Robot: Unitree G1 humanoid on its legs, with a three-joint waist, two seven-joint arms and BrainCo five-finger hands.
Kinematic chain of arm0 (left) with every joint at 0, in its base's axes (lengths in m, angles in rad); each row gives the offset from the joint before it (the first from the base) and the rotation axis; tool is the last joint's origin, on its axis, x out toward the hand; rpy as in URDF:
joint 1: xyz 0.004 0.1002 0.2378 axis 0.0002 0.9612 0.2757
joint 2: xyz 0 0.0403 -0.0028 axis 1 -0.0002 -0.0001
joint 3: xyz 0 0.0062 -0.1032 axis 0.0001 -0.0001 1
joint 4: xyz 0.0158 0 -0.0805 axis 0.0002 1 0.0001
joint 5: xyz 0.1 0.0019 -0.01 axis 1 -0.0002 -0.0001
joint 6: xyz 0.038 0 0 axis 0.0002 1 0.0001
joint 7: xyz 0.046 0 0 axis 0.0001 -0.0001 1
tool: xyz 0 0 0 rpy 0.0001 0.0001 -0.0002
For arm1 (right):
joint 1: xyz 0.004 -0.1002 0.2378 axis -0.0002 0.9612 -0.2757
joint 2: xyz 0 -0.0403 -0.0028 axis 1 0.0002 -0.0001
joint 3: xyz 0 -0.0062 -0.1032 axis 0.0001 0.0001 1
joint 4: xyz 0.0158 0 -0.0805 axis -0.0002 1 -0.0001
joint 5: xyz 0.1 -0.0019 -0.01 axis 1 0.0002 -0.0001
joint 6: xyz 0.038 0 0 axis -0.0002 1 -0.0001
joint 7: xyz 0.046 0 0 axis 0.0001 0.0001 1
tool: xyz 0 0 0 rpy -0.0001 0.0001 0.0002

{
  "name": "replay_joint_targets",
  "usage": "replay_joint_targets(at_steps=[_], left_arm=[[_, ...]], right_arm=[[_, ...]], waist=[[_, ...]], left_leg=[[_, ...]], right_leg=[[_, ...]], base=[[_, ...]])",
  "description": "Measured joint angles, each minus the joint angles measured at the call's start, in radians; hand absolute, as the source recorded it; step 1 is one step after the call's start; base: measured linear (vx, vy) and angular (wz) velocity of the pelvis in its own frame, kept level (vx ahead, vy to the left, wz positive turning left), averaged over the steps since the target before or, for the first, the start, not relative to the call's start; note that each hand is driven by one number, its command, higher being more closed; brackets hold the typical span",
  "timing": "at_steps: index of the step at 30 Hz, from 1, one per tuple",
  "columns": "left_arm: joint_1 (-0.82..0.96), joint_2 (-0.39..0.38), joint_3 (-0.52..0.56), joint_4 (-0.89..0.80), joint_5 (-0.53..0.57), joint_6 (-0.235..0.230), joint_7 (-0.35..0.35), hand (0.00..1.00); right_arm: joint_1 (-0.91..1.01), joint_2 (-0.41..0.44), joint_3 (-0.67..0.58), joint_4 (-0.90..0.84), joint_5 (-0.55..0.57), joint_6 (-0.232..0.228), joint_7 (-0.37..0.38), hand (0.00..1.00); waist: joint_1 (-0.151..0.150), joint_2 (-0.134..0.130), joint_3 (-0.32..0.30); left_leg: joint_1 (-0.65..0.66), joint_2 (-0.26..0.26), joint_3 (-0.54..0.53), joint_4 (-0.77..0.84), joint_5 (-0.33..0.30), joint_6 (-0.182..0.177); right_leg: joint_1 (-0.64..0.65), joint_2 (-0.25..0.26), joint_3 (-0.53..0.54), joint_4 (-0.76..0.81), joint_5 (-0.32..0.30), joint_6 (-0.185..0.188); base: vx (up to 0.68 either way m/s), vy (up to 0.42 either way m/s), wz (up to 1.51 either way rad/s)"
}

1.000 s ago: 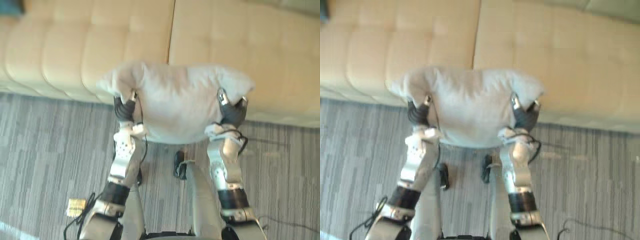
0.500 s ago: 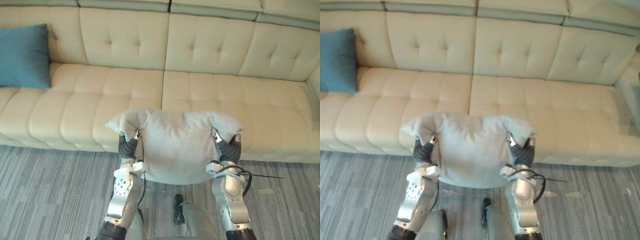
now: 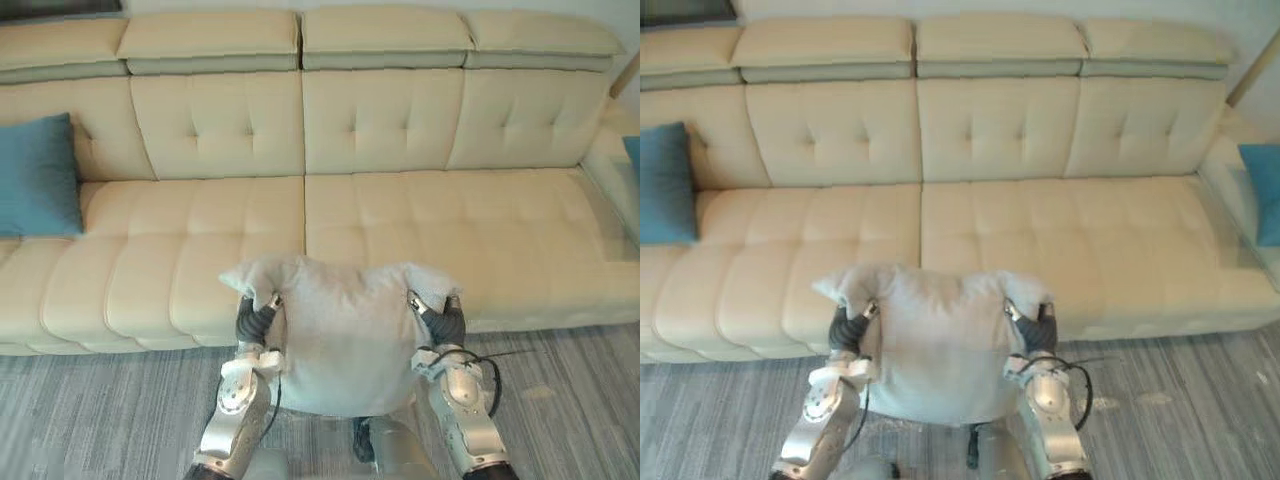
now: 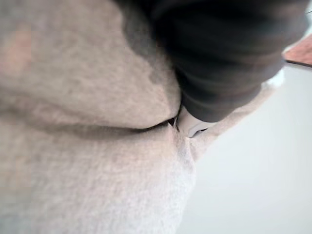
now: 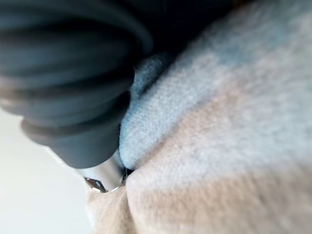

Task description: Pick up cushions and gather them together orderly.

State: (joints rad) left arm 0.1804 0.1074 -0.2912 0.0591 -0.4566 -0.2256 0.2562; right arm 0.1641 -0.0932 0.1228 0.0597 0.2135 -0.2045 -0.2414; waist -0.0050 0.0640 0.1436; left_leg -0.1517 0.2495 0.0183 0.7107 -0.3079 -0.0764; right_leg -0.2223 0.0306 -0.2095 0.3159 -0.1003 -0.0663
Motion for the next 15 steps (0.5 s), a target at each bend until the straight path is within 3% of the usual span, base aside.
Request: replay_joint_targets(at_steps=[1, 2, 5, 7, 9, 10, 12, 15], left_arm=[[0.014, -0.012, 0.0, -0.001, -0.009, 0.001, -0.003, 1.0], [0.023, -0.02, 0.001, -0.003, -0.016, 0.0, -0.013, 1.0], [0.023, -0.039, -0.001, -0.012, -0.019, 0.006, -0.026, 1.0], [0.021, -0.055, -0.003, -0.013, -0.019, 0.015, -0.027, 1.0], [0.017, -0.062, -0.003, -0.016, -0.018, 0.018, -0.026, 1.0], [0.013, -0.062, -0.006, -0.02, -0.016, 0.018, -0.026, 1.0], [0.011, -0.058, -0.013, -0.031, -0.016, 0.017, -0.026, 1.0], [0.008, -0.021, -0.015, -0.032, -0.015, 0.016, -0.026, 1.0]], right_arm=[[0.035, 0.006, 0.0, -0.052, 0.01, 0.008, 0.003, 1.0], [0.06, 0.011, 0.0, -0.113, 0.029, 0.006, 0.005, 1.0], [0.062, 0.015, -0.003, -0.204, 0.049, -0.004, 0.005, 1.0], [0.036, 0.015, -0.006, -0.219, 0.063, -0.023, 0.004, 1.0], [0.008, 0.014, -0.017, -0.203, 0.062, -0.029, 0.003, 1.0], [-0.005, 0.015, -0.03, -0.179, 0.062, -0.032, 0.002, 1.0], [-0.018, 0.015, -0.046, -0.136, 0.062, -0.03, 0.0, 1.0], [0.009, 0.054, -0.046, -0.081, 0.06, -0.019, -0.003, 1.0]], waist=[[0.012, -0.002, 0.0], [0.022, -0.006, 0.002], [0.021, -0.013, 0.001], [0.025, -0.021, 0.0], [0.038, -0.022, -0.001], [0.042, -0.021, -0.005], [0.051, -0.014, -0.014], [0.053, -0.081, -0.065]], left_leg=[[-0.054, 0.026, 0.001, 0.157, 0.091, 0.021], [-0.117, 0.052, 0.006, 0.292, 0.127, 0.026], [-0.221, 0.049, 0.045, 0.367, 0.087, 0.041], [-0.251, -0.002, 0.063, 0.198, 0.038, 0.037], [-0.23, -0.074, 0.036, -0.027, 0.039, 0.03], [-0.198, -0.113, 0.0, -0.172, 0.073, 0.014], [-0.154, -0.146, -0.043, -0.3, 0.2, 0.025], [-0.111, -0.191, 0.014, -0.363, 0.202, 0.026]], right_leg=[[0.039, 0.014, -0.001, 0.01, -0.026, -0.023], [0.079, 0.018, -0.001, 0.009, -0.052, -0.037], [0.129, 0.017, 0.003, -0.016, -0.075, -0.046], [0.175, 0.015, 0.012, -0.054, -0.077, -0.048], [0.211, 0.014, 0.032, -0.084, -0.077, -0.048], [0.229, 0.014, 0.036, -0.098, -0.08, -0.042], [0.247, 0.022, 0.066, -0.096, -0.105, -0.001], [0.236, -0.038, 0.114, -0.078, -0.133, 0.045]], base=[[0.41, -0.191, 0.0], [0.41, -0.172, 0.01], [0.36, -0.11, 0.03], [0.31, -0.008, -0.07], [0.21, 0.063, -0.28], [0.21, 0.101, -0.39], [0.21, 0.133, -0.45], [0.24, 0.109, -0.36]])
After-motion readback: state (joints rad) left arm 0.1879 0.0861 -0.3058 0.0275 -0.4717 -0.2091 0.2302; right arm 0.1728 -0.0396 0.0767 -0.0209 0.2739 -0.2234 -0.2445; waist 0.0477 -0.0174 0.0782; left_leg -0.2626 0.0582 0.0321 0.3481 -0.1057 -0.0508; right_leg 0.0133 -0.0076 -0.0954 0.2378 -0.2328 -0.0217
